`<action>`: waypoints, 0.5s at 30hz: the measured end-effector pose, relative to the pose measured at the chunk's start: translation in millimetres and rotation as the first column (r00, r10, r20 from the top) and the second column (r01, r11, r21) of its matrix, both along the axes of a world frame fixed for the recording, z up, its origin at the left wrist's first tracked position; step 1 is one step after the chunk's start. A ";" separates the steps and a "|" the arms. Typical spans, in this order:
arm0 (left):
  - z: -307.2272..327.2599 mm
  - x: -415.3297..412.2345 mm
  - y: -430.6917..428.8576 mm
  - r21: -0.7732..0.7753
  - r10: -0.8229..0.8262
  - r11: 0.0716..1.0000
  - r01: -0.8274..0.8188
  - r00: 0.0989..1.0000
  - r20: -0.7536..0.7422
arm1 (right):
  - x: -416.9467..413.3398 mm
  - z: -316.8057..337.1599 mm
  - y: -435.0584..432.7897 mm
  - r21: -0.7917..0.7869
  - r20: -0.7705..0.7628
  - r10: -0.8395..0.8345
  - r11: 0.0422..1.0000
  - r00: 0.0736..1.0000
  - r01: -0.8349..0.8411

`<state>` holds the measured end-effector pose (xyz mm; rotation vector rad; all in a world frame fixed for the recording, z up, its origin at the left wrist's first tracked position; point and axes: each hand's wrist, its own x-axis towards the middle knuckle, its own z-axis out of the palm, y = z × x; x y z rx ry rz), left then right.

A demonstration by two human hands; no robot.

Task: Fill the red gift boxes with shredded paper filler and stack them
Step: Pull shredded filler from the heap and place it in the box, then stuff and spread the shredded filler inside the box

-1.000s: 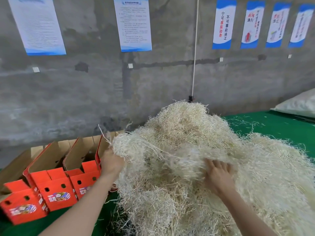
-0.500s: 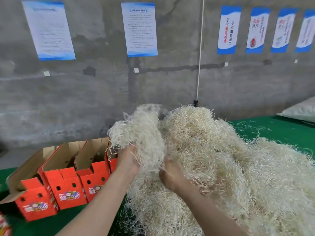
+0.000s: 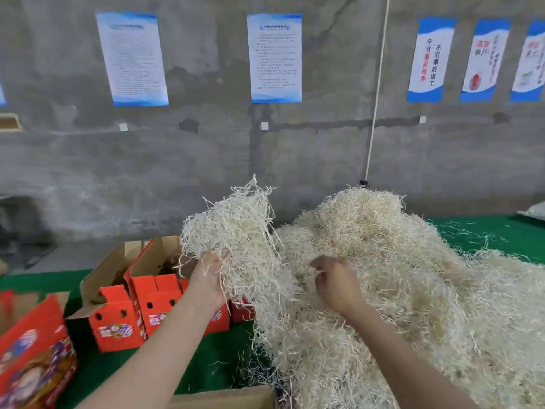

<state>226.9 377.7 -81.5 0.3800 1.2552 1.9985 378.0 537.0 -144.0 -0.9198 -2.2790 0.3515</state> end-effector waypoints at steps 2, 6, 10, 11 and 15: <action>-5.1 -2.6 -23.0 -0.091 0.012 0.996 -0.014 1.000 -0.029 | -3.6 31.7 -28.6 -0.191 -0.351 0.207 0.939 0.913 -0.287; -21.5 -18.3 -80.5 -0.327 -0.053 0.945 -0.011 0.981 -0.185 | 0.7 52.5 -91.4 -0.547 -0.427 0.541 0.485 0.725 -0.683; -31.1 -34.8 -129.6 -0.479 -0.169 0.877 0.021 0.948 -0.268 | -14.9 36.2 -137.5 -0.652 -0.302 0.549 0.477 0.779 -0.589; -35.9 -38.1 -139.2 -0.494 -0.158 0.869 0.007 0.952 -0.263 | -22.1 30.9 -149.1 -0.677 -0.299 0.501 0.488 0.812 -0.551; -69.9 -51.9 -162.8 -0.520 -0.153 0.852 -0.058 0.923 -0.354 | -43.9 -1.8 -180.7 -0.686 -0.233 0.375 0.591 0.897 -0.425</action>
